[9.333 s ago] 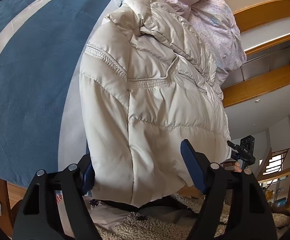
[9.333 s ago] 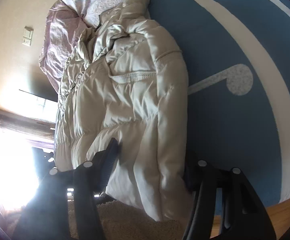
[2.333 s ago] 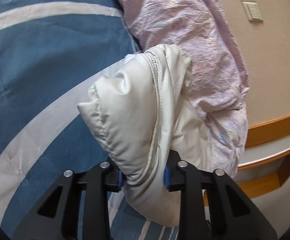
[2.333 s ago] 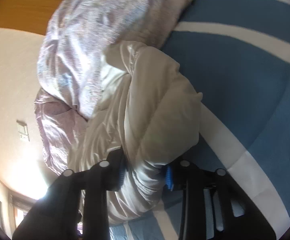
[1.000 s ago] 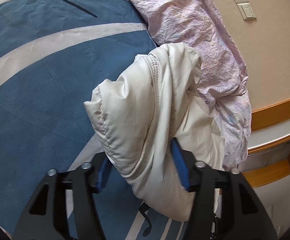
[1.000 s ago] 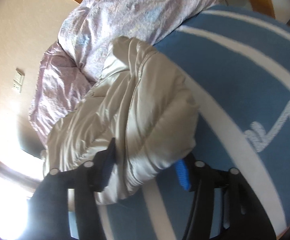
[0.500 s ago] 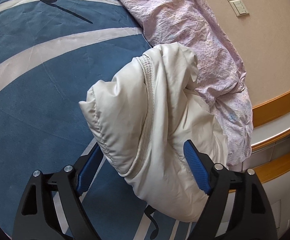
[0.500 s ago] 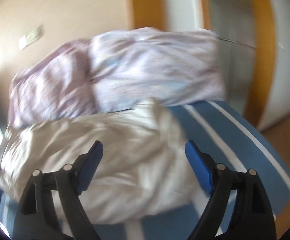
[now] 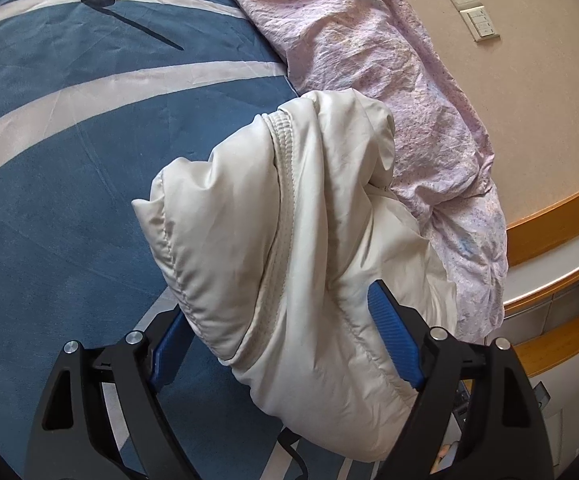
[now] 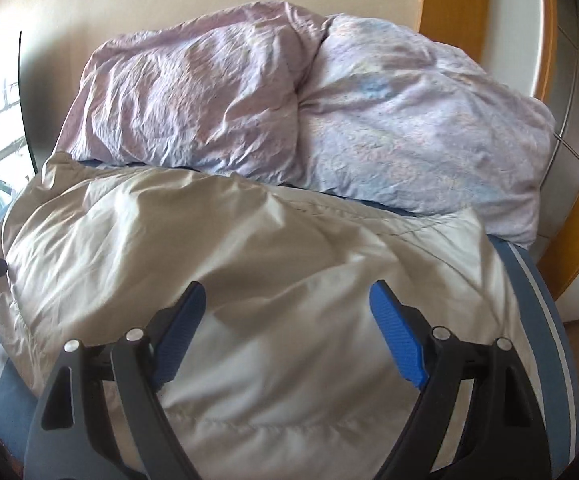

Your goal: Fold large clothes

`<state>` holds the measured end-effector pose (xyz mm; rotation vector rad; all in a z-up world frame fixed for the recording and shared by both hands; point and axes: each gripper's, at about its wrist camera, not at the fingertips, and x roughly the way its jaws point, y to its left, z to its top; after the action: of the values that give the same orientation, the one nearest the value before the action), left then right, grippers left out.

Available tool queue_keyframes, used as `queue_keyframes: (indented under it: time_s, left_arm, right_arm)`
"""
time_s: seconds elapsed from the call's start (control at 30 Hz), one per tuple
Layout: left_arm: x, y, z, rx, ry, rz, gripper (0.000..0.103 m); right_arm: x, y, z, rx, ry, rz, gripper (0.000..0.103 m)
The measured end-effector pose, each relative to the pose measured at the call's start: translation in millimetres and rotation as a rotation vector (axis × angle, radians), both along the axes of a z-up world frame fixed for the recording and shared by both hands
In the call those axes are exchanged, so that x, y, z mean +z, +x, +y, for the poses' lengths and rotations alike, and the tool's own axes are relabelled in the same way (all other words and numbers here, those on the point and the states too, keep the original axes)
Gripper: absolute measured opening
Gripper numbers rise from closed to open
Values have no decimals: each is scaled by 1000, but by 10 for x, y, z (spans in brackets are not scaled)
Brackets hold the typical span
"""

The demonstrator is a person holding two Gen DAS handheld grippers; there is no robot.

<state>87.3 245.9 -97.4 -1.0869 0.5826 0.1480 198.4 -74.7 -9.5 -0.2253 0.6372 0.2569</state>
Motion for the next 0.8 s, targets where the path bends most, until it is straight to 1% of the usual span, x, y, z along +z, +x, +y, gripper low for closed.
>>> queue_keyframes:
  time_s: [0.2, 0.27, 0.37, 0.53, 0.6, 0.7, 0.8]
  left_arm:
    - [-2, 40, -2, 8, 17, -2, 83]
    - [-5, 58, 4, 10, 15, -2, 83]
    - [-14, 88, 3, 11, 12, -1, 83]
    - [-27, 124, 4, 15, 9, 2, 83]
    - [-33, 139, 9, 17, 7, 3, 83]
    - [-31, 167, 5, 19, 7, 0, 83]
    - [-20, 196, -3, 21, 10, -6, 83]
  right_arm:
    - [-129, 111, 119, 4, -45, 26, 85]
    - [-177, 137, 133, -1, -52, 32, 88]
    - [-233, 166, 141, -2, -58, 42, 90]
    - [-215, 158, 116, 9, -31, 41, 90]
    - [-226, 165, 159, 8, -49, 40, 90]
    - [-329, 220, 244, 7, -109, 52, 91]
    - [-391, 242, 306, -1, -140, 62, 93]
